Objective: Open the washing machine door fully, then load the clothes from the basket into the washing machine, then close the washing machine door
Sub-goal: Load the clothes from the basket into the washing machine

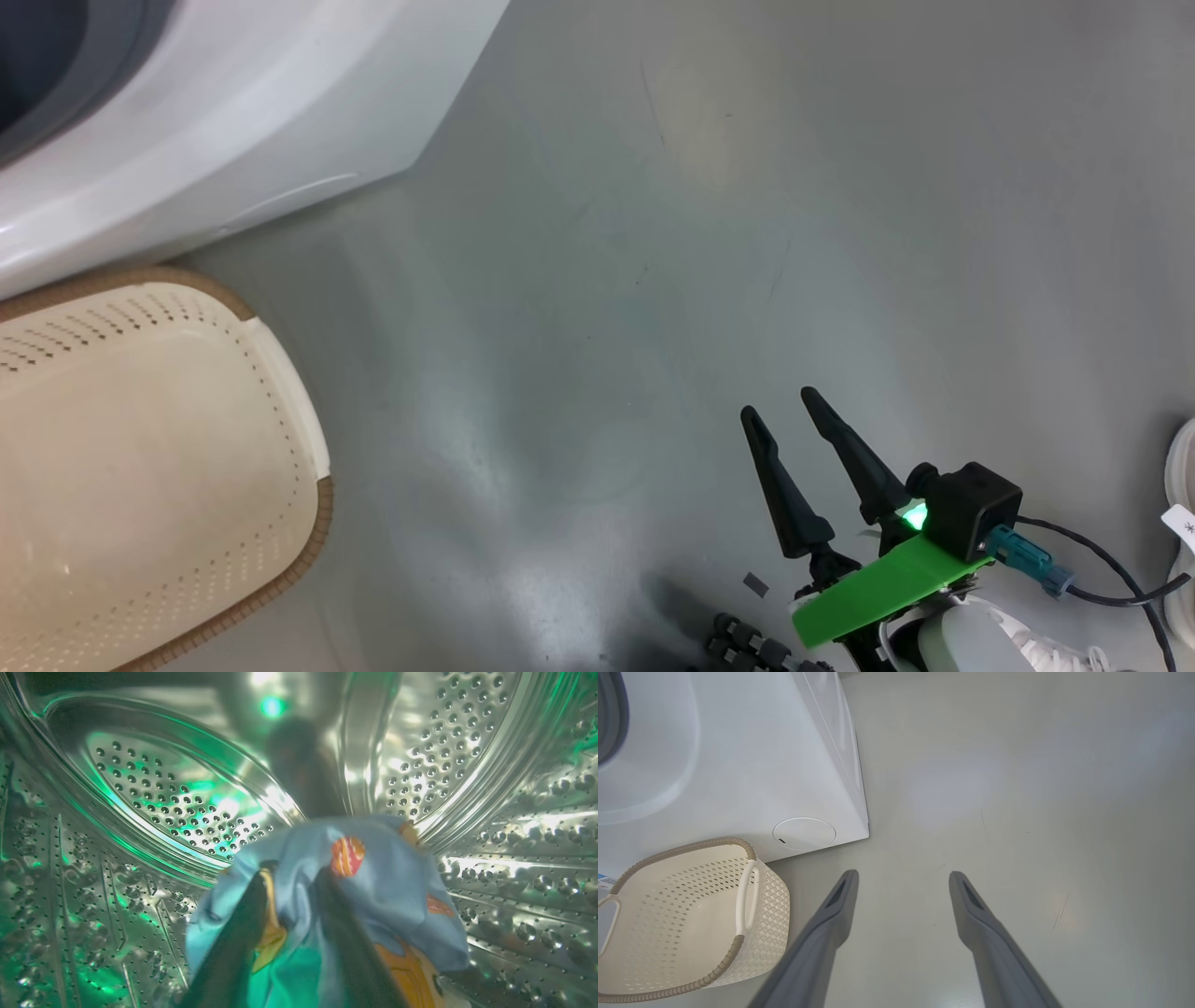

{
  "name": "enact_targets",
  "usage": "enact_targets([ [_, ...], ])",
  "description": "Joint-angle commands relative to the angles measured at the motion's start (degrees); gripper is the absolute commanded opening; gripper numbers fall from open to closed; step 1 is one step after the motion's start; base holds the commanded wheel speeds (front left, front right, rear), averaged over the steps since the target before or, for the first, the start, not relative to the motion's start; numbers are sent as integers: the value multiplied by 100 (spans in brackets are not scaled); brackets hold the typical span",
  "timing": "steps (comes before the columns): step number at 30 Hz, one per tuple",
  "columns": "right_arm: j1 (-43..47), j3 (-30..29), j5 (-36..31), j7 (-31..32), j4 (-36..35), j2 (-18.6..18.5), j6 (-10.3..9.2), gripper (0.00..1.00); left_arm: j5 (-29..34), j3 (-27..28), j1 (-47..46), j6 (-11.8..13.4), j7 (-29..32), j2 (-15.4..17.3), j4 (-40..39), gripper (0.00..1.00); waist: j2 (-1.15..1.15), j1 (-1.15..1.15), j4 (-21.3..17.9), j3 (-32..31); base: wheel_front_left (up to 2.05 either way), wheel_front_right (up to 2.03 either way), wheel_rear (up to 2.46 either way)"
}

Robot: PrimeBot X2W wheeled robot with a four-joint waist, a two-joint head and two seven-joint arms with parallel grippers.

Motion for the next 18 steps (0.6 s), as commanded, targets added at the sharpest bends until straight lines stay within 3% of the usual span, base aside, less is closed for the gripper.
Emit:
enact_targets([
  [1,98,132,46,-44,-67,-68,56,100,92,-54,-216,24,34,139,4,84,0,0,24,-44,0,0,0],
  [2,101,136,51,-44,-57,-67,56,100,124,-104,-246,20,81,122,118,100,0,0,30,-74,0,0,0],
  [8,142,79,45,-44,-28,-76,56,100,78,-170,-265,226,666,-132,747,100,0,0,126,-350,0,0,0],
  [18,236,-142,-26,-44,2,-133,56,100,-318,44,205,462,596,-549,915,100,0,0,457,-839,0,0,0],
])
